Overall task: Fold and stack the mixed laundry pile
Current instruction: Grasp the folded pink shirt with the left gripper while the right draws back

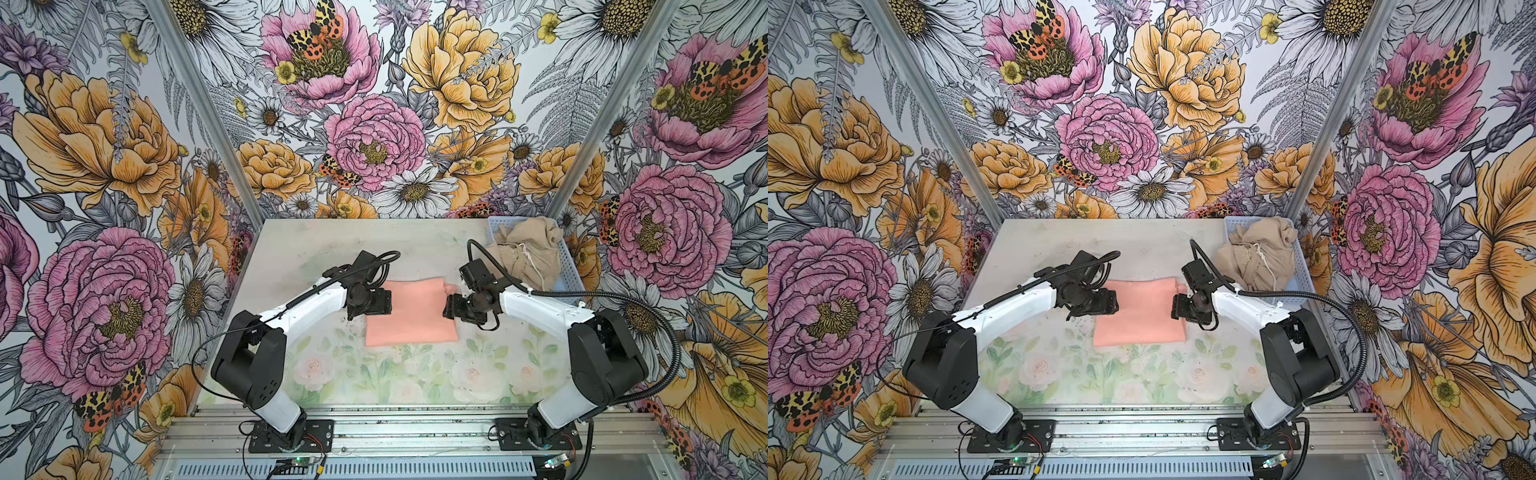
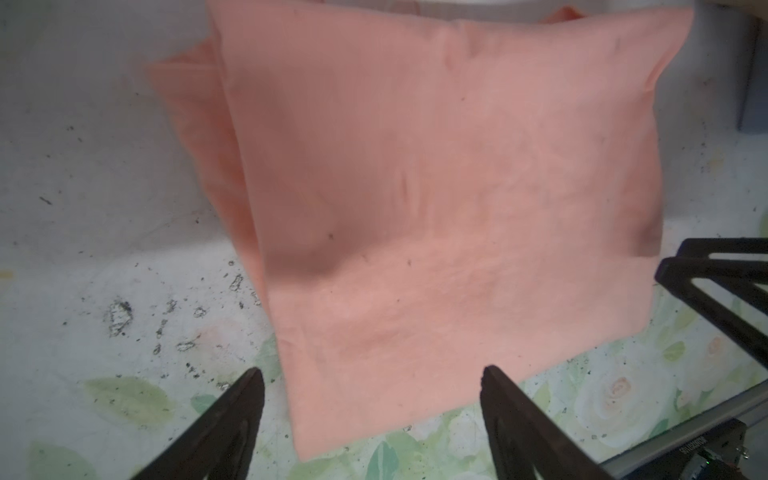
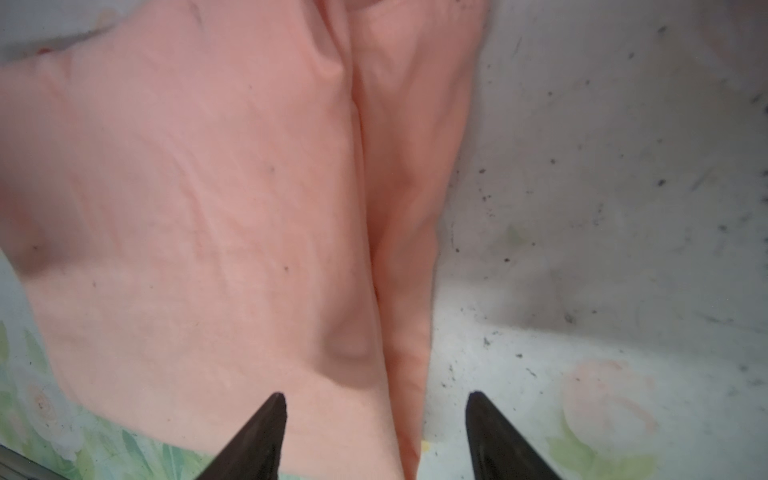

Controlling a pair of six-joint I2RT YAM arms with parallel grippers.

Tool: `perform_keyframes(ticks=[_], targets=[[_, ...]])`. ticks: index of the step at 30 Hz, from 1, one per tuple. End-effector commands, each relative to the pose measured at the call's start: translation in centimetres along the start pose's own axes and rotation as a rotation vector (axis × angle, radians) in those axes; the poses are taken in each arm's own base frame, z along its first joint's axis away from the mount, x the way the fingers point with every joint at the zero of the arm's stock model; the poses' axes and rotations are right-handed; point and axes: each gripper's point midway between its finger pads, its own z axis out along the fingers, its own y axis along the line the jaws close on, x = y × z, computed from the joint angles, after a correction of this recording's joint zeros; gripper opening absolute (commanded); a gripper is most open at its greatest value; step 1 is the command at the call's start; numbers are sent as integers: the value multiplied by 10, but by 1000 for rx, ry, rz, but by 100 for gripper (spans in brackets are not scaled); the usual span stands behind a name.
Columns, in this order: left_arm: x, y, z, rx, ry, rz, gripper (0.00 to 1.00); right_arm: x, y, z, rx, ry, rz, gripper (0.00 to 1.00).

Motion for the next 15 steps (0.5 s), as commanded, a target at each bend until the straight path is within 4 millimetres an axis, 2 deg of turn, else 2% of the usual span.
perform_keyframes(ticks=[1,8,9,15], targets=[[-24,-23,-1,1,-81,13,85,-6,-7,-14,15,-59,5,71],[-32,-66,23,-28,-93,73,92,1,-21,-23,14,-76,46,73],[-27,-70,38,-45,-70,83,94,3,-23,-23,14,-76,53,74],[-8,-82,82,-146,1,146,97,9,-32,-32,18,-88,72,76]])
